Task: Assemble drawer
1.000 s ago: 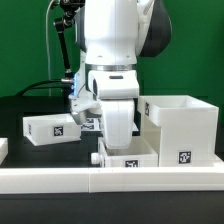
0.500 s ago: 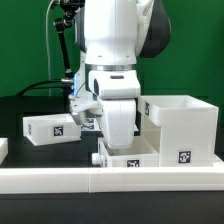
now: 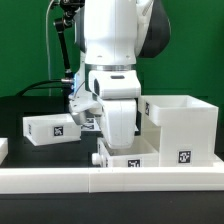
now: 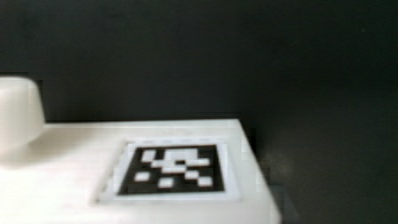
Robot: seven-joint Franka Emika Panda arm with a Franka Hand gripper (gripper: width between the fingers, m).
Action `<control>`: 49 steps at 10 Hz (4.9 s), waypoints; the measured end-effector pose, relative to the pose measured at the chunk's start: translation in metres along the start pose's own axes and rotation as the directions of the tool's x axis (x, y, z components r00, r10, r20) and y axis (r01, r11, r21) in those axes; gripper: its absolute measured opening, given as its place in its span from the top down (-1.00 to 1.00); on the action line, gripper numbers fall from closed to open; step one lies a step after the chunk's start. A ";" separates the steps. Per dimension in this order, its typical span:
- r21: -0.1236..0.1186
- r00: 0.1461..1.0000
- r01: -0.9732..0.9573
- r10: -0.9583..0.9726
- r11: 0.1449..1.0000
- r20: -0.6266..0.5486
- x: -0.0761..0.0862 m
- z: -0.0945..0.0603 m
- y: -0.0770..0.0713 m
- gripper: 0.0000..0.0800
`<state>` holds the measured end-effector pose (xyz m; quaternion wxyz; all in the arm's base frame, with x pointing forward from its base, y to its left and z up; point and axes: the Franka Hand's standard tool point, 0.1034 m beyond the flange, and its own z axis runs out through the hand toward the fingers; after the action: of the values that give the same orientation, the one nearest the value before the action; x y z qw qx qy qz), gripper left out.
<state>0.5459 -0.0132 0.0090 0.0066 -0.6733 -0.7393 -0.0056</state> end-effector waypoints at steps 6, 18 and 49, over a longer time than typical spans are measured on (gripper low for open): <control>-0.001 1.000 -0.005 0.005 1.000 -0.002 0.016 0.000 0.002 0.90; -0.006 0.986 -0.164 0.164 0.986 -0.008 0.024 -0.003 0.002 -0.02; -0.044 0.970 -0.076 0.063 0.996 -0.236 0.006 -0.014 0.052 -0.62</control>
Offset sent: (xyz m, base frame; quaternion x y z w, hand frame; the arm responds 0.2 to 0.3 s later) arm 0.0047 0.0230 -0.0040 0.0061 -0.0038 -0.0193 0.9998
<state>0.5971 -0.0025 0.0229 0.0760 -0.6933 -0.7090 -0.1044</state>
